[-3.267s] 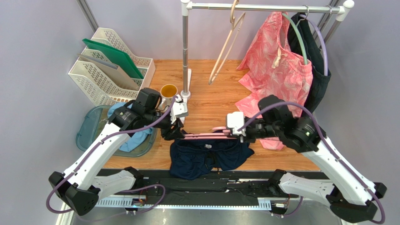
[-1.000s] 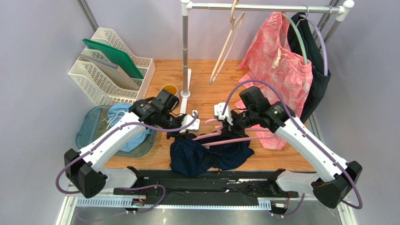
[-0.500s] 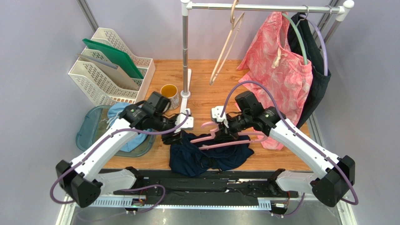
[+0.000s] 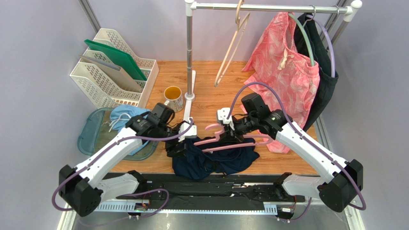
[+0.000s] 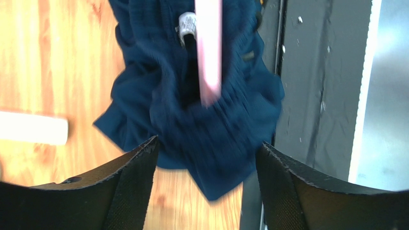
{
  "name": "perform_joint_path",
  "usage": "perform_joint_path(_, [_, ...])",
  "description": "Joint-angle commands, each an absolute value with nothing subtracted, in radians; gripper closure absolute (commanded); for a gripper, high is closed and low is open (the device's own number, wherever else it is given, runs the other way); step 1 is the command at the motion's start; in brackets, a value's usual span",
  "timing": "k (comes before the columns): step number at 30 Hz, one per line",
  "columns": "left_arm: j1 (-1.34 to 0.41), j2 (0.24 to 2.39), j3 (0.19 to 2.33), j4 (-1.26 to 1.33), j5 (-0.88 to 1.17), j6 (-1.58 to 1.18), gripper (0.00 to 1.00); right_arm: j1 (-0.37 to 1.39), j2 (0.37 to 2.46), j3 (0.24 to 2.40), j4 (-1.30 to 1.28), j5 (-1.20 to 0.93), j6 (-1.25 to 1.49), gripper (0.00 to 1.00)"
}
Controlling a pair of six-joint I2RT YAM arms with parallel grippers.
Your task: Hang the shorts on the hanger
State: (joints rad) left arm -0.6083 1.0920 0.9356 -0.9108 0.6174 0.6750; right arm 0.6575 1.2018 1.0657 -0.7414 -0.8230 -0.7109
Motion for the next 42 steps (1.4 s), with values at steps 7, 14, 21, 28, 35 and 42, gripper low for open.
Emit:
perform_joint_path(7, [-0.673,1.164,0.946,-0.666,0.662,0.540,0.71,0.652,1.140,1.069,-0.620,-0.888,-0.687,1.00])
perform_joint_path(14, [-0.673,1.114,0.928,-0.669,0.655,0.500,1.00,0.652,1.131,1.071,-0.572,-0.829,-0.589,0.93])
perform_joint_path(21, [-0.660,1.019,0.838,-0.646,0.634,0.494,1.00,0.497,0.985,1.057,-0.649,-0.750,-0.243,0.11])
perform_joint_path(28, [-0.638,1.063,0.861,-0.624,0.629,0.394,1.00,0.339,0.753,1.022,-0.756,-0.536,0.038,0.09])
perform_joint_path(35, [-0.604,1.017,0.835,-0.647,0.754,0.512,1.00,0.203,0.738,1.012,-0.795,-0.562,0.221,0.25])
perform_joint_path(42, [-0.627,0.962,0.825,-0.736,0.715,0.820,1.00,0.115,0.965,1.155,-0.891,-0.816,0.062,0.26])
